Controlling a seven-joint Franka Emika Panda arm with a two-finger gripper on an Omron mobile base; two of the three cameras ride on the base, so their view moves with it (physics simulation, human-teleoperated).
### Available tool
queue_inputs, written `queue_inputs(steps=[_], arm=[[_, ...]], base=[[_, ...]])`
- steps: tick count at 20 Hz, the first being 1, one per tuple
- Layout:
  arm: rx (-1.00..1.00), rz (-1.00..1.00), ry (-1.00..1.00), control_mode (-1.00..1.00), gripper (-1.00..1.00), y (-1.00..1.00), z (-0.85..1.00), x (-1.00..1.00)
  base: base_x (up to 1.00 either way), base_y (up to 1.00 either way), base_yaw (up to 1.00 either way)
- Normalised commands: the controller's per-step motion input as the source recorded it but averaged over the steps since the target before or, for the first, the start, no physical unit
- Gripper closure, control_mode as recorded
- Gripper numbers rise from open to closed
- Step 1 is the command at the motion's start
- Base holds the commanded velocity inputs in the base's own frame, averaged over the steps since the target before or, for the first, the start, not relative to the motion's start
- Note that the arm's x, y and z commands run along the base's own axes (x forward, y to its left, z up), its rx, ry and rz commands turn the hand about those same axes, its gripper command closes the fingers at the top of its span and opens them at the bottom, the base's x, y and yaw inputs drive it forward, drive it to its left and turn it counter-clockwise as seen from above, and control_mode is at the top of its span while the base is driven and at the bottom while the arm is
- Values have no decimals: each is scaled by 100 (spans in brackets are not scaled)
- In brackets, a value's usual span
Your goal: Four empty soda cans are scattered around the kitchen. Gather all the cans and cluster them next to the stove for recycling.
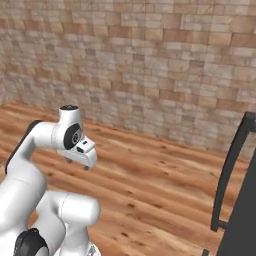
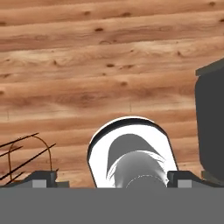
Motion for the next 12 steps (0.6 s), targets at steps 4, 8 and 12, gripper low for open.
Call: queue_inputs(steps=[4, 8, 12], arm=[[0, 0, 0, 100, -100, 0, 0, 0], [0, 0, 0, 100, -100, 0, 0, 0], [0, 0, 0, 100, -100, 0, 0, 0]], base=[[16, 1, 49], [4, 36, 38], [2, 32, 26]])
